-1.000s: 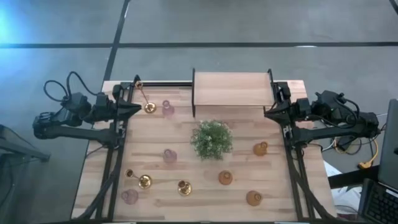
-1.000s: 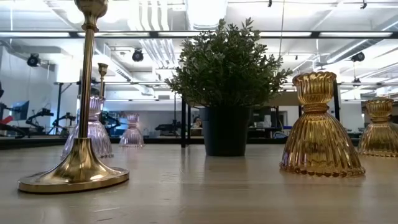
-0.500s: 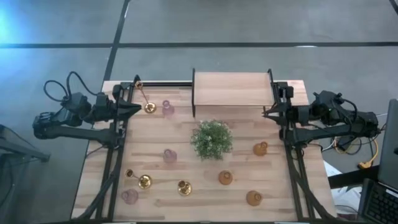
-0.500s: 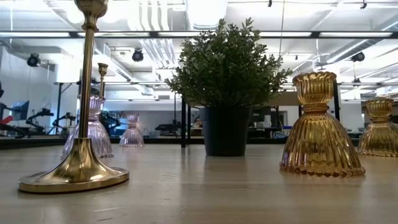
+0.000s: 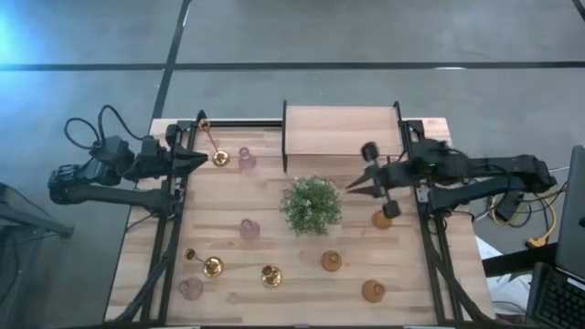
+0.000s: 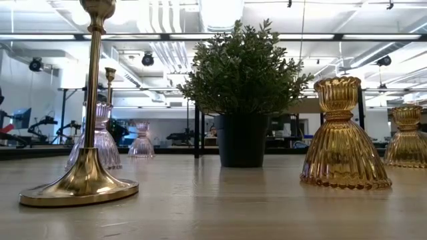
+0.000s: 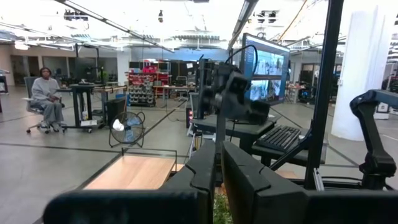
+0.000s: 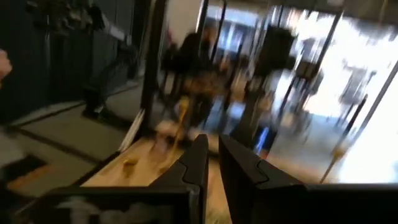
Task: Pick & Place candle stick holders
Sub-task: Put the top orange candle holder on the shelf
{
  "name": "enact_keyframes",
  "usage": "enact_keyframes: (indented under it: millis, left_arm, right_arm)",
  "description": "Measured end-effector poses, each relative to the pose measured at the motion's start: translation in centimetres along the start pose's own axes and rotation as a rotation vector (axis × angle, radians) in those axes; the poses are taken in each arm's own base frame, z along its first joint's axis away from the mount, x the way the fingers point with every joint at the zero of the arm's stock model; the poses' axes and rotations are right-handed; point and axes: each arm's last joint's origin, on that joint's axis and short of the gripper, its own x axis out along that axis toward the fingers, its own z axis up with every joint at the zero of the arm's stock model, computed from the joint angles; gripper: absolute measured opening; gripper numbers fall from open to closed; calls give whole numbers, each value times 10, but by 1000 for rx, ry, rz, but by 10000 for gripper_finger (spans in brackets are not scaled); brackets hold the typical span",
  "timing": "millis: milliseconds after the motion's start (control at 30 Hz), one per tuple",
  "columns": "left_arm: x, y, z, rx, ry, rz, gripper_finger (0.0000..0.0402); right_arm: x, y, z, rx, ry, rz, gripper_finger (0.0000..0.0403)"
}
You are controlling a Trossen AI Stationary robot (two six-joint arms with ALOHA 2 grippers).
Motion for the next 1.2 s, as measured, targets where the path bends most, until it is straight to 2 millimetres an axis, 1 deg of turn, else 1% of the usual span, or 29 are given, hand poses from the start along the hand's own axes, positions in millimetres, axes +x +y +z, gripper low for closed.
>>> enact_keyframes:
  millis: [67,100,167,300,400,533,633,767,867,967,1100,1200]
  left_arm:
    - [0,0,0,0,0,0,30]
    - [0,0,0,0,0,0,30]
    - [0,0,0,0,0,0,30]
    - [0,0,0,0,0,0,30]
    - [0,0,0,0,1,0,30]
    - [0,0,0,0,1,0,30]
    - [0,0,0,0,1,0,30]
    - [0,0,0,0,1,0,30]
    - [0,0,0,0,1,0,30]
    - [0,0,0,0,1,0,30]
    - [0,0,0,0,1,0,30]
    - [0,0,0,0,1,0,30]
  right_arm:
    - [8,0,-12,55,154,36,34]
    - [10,1,-17,87,242,58,34]
    - [8,3,-23,204,412,82,34]
    - [-7,9,-32,472,763,56,34]
    - [-20,19,-39,583,949,-3,34]
    - [-36,33,-52,668,1072,-70,34]
    - [-44,43,-60,692,1091,-100,34]
    - [-50,51,-74,689,1132,-88,34]
    - [-51,53,-83,679,1162,-83,36]
    - [-48,54,-90,665,1202,-76,47]
    - [-43,54,-96,651,1246,-78,72]
    - [-38,53,-101,611,1280,-91,94]
